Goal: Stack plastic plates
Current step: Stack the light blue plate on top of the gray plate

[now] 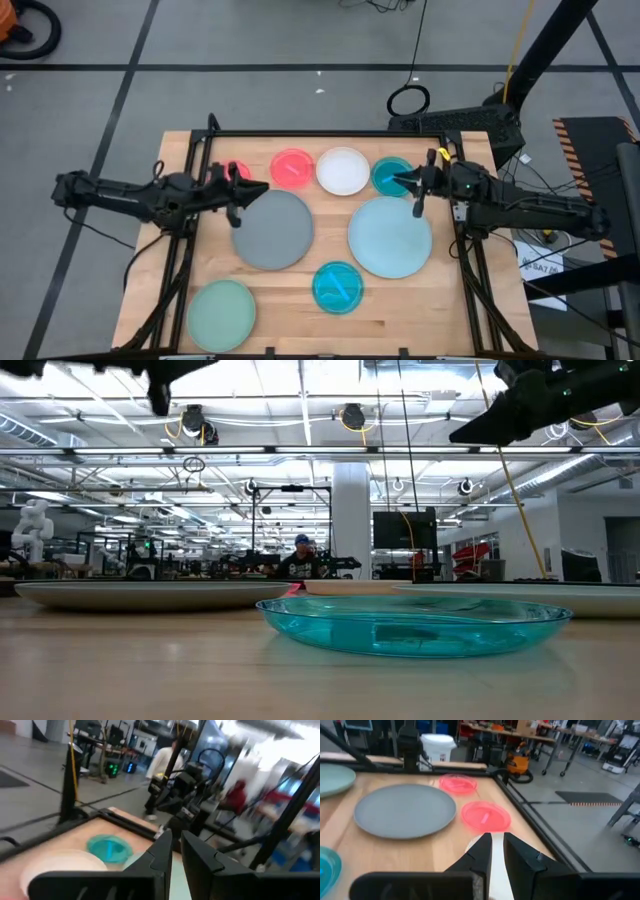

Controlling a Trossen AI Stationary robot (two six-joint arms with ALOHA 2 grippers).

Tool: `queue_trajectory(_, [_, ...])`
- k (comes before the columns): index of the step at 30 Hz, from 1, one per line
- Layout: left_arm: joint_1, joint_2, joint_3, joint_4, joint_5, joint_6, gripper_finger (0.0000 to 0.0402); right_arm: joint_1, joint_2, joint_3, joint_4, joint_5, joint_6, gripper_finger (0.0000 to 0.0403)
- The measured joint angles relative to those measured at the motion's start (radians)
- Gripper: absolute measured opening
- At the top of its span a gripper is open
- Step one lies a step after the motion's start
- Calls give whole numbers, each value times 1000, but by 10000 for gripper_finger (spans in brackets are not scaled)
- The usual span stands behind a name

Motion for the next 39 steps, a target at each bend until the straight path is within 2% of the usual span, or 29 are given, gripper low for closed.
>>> queue_trajectory(4, [3,102,189,-158,-4,4,47,0,-3,0,-80,-2,6,43])
queue_trajectory(8, [-16,206,293,-266,61,-37,47,0,-3,0,-139,-4,42,43])
queue_trajectory(14, [-50,397,324,-168,64,-125,47,0,-3,1,-218,-15,154,43])
queue_trajectory(18, [-51,550,325,-43,30,-198,47,0,-3,1,-250,-167,235,43])
queue_trajectory(22, [-27,722,331,71,46,-355,47,2,-16,23,-242,-331,295,43])
queue_trajectory(27, [-13,937,449,65,26,-378,47,35,-34,41,-236,-375,335,43])
queue_trajectory(29, [-12,1012,533,-7,25,-395,47,51,-38,41,-235,-371,335,43])
queue_trajectory(34, [-3,1180,764,-379,12,-398,47,79,-38,41,-229,-369,333,43])
queue_trajectory(39, [-12,1288,916,-478,10,-353,47,90,-38,41,-232,-339,334,43])
